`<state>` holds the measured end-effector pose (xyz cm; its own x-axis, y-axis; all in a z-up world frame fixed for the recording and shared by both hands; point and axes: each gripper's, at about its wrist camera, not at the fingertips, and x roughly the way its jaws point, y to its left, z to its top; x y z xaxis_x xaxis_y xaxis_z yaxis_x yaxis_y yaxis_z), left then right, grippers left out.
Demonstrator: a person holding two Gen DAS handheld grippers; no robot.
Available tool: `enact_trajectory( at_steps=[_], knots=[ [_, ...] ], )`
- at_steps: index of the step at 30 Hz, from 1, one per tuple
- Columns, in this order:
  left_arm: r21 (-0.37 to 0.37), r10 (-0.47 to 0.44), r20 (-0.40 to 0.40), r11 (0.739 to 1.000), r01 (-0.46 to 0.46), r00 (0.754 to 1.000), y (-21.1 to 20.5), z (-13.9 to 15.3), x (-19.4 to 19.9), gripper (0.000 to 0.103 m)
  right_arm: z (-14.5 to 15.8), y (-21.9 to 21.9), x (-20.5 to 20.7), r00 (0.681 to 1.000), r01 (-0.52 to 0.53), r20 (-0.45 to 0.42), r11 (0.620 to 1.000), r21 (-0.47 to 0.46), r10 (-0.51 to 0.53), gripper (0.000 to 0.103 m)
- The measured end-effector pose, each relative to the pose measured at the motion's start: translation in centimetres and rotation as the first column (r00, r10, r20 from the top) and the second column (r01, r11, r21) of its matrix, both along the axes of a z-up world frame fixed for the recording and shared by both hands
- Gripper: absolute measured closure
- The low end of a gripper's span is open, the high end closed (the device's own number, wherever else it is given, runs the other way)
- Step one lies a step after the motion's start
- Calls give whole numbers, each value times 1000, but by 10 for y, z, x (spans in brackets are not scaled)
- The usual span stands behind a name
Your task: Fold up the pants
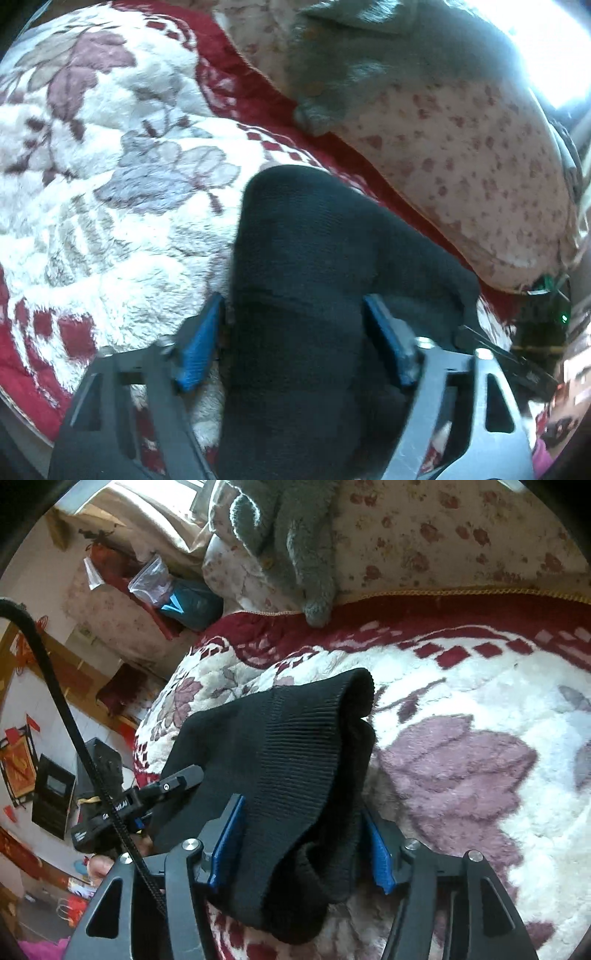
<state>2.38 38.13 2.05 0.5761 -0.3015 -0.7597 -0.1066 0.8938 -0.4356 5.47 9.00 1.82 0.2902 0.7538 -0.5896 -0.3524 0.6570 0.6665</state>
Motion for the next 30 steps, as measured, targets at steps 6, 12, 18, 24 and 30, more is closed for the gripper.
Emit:
enact_trajectory(
  at_steps=[6,12,18,24,30],
  knots=[
    [122,14,30,992,-18,999,-11,13,-10,21,13,-9,-6,999,-6,52,998,-58,9,44],
    [218,65,91,972,-83,994,-17,39,-29,21,35,-22,-23,994,22,106,998,-54,-16,44],
    [280,99,159,950,-141,982,-29,63,-48,21,54,-25,-38,991,22,134,998,-56,-14,44],
    [306,77,199,942,-136,977,-54,78,-67,21,68,-26,-55,987,12,162,999,-42,-5,44],
    [322,47,222,939,-119,974,-75,87,-82,21,77,-23,-73,981,-3,193,997,-83,19,44]
  ],
)
